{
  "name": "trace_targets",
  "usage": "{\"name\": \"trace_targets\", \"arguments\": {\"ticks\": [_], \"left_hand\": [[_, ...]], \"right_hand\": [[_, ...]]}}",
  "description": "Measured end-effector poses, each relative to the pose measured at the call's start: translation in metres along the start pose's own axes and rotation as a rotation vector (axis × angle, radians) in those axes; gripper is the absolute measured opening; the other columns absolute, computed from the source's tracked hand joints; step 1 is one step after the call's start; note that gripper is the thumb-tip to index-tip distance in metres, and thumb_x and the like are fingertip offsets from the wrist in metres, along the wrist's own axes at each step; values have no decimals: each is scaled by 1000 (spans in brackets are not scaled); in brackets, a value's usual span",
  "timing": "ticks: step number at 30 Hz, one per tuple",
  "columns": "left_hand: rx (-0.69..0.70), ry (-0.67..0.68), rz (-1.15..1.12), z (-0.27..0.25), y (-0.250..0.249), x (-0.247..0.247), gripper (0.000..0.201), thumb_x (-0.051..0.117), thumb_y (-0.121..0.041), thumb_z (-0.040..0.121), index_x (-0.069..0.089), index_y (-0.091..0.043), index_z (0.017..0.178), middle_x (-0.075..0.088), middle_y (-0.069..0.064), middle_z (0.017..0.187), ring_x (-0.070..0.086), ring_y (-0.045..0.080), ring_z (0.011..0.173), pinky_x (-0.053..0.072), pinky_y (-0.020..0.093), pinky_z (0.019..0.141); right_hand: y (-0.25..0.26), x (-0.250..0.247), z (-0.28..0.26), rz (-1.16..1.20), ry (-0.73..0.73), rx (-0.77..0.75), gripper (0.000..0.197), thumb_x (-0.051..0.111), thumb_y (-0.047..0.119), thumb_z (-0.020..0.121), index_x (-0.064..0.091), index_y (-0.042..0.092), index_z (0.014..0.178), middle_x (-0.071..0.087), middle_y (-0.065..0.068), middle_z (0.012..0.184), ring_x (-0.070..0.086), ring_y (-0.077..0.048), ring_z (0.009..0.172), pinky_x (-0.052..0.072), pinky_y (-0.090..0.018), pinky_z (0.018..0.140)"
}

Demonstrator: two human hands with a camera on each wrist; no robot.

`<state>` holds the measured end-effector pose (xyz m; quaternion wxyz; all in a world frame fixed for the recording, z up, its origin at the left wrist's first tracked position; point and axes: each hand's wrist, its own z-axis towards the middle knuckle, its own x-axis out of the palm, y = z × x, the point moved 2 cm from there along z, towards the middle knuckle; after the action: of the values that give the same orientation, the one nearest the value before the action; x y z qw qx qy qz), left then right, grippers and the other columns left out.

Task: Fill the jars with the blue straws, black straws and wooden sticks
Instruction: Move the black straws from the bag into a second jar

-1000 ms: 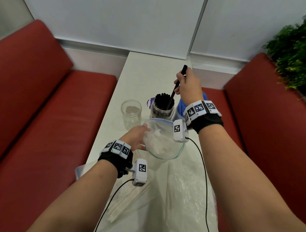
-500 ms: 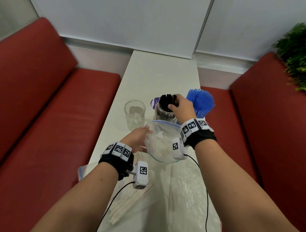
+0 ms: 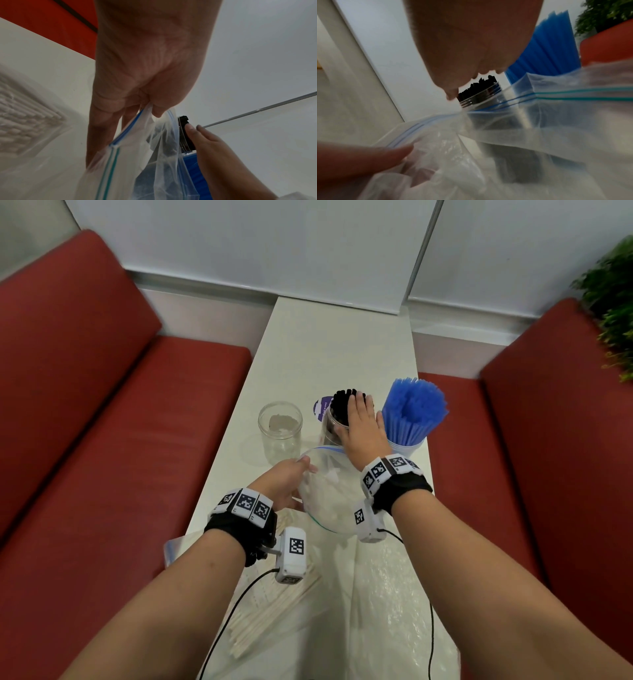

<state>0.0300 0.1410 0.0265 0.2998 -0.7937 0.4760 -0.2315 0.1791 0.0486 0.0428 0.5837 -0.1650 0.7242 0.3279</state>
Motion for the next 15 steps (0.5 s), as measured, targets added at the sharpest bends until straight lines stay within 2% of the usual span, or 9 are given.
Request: {"name": "trace_targets", "arguments": {"ticks": [3,5,6,8,9,10,11,13,15], "left_hand": [[4,1,14,-1,-2,0,39,35,-39,104,56,-10,117,56,12,98,60,30,78,55,43,69],[6,-3,27,-2,-2,0,39,35,-40,105,57,-10,118,57,13,100,61,30,79,56,43,68],[9,-6,36,-3,-3,0,39,35,-40,105,57,-10,118,57,13,101,61,30,79,56,43,67],[14,-10,53,-5,-4,-1,38,35,-39,104,56,-10,119,56,14,105,61,30,78,56,42,65],[21,-12,67,-6,-4,-2,38,36,-38,104,55,-11,120,55,14,105,61,30,77,56,41,63],[31,-17,82,-7,-5,-2,37,36,-38,104,56,-11,120,55,14,104,61,29,75,56,39,60],[44,-23,94,-8,-5,-3,36,36,-37,104,56,-12,120,55,12,100,61,28,74,56,37,58],[69,-36,97,-9,-5,-6,33,38,-35,105,57,-12,119,55,8,92,61,24,70,55,33,51],[101,-48,99,-10,-5,-9,30,42,-31,104,59,-11,118,55,5,89,60,21,68,54,29,45]], "right_hand": [[0,-6,-3,13,76,12,66,35,34,108,4,9,161,-2,-8,170,-7,-23,156,0,-46,127],[2,-15,-10,107,-62,-15,58,37,27,108,17,10,160,13,-9,168,5,-26,156,8,-47,126],[3,-21,-17,199,-199,-48,51,39,20,106,32,9,156,30,-12,162,20,-28,153,19,-46,124],[8,-29,-35,393,-421,-83,35,44,9,100,59,9,132,60,-11,131,53,-28,125,43,-43,106],[8,-28,-45,424,-456,-75,28,46,8,98,64,10,120,64,-8,117,57,-25,110,49,-43,96],[8,-24,-55,395,-450,-47,23,48,9,96,65,12,112,63,-6,110,56,-24,103,50,-44,90],[6,-19,-64,323,-412,0,21,51,12,95,63,13,112,60,-6,110,53,-25,103,48,-44,91],[0,-3,-79,151,-228,149,33,56,24,94,56,19,127,52,-7,122,48,-30,115,42,-44,100],[-9,11,-90,54,-38,274,47,56,30,96,44,24,141,49,-10,131,45,-34,123,38,-48,102]]}}
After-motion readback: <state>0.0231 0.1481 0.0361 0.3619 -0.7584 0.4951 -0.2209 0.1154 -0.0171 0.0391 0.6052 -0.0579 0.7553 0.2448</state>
